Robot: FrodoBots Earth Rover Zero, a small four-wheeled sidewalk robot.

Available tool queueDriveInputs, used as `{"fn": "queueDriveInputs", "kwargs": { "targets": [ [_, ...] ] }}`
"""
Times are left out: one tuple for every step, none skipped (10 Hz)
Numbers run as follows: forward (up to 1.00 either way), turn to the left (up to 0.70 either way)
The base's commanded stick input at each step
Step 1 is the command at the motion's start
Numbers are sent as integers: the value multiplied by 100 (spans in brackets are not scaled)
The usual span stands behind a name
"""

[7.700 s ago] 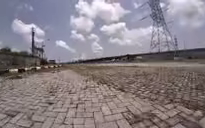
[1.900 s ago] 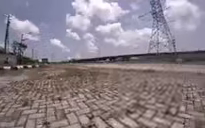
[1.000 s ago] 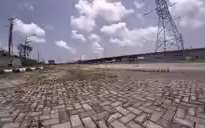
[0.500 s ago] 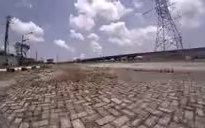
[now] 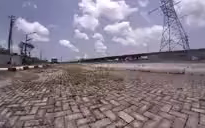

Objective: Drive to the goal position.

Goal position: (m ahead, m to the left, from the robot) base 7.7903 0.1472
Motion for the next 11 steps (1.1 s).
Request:
{"fn": "queueDriveInputs", "kwargs": {
  "targets": [
    [100, 9],
    [100, 0],
    [100, 0],
    [100, 0],
    [100, 0],
    [100, 0],
    [100, 0],
    [100, 0],
    [100, 0],
    [100, 0],
    [100, 0]
  ]
}}
